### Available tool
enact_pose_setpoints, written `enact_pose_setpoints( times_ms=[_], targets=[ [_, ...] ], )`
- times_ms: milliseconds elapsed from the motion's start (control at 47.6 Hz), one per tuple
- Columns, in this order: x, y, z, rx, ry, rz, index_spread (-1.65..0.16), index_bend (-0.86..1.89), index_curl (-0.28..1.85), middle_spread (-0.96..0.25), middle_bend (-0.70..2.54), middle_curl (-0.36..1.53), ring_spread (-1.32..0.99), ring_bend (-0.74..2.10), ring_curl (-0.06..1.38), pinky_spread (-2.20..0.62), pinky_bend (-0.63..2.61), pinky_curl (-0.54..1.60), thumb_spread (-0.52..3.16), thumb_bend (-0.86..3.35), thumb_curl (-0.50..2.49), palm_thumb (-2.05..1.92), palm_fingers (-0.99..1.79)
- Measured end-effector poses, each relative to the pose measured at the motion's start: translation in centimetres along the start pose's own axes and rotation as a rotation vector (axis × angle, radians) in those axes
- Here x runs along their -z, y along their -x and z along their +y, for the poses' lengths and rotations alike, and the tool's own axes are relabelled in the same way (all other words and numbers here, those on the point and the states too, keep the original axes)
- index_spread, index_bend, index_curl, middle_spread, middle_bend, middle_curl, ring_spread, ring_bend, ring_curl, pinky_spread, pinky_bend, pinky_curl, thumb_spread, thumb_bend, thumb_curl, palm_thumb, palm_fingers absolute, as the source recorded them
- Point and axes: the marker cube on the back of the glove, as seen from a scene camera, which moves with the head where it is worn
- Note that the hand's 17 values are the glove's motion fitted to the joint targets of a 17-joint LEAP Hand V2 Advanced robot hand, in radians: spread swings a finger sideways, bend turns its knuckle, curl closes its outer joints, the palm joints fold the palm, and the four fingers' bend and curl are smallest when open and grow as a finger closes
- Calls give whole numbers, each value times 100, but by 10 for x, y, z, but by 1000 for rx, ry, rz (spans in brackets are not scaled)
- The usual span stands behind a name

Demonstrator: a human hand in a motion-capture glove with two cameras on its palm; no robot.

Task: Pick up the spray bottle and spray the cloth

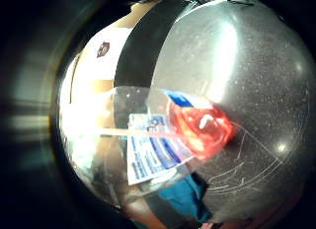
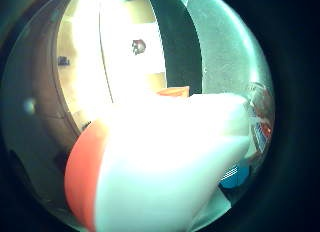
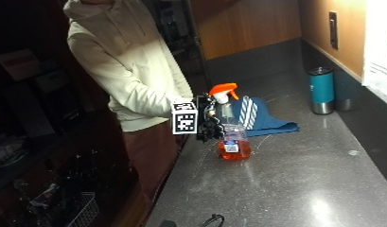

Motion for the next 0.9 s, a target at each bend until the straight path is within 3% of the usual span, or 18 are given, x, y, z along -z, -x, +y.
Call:
enact_pose_setpoints(
  times_ms=[610,904],
  targets=[
    [-20,12,-48,3,-1,39,-27,23,34,-7,33,37,-9,48,32,9,14,27,88,-2,35,67,103],
    [-44,22,-77,53,69,59,-20,25,41,-10,46,44,-13,46,36,-9,24,32,81,-1,44,86,136]
  ],
)
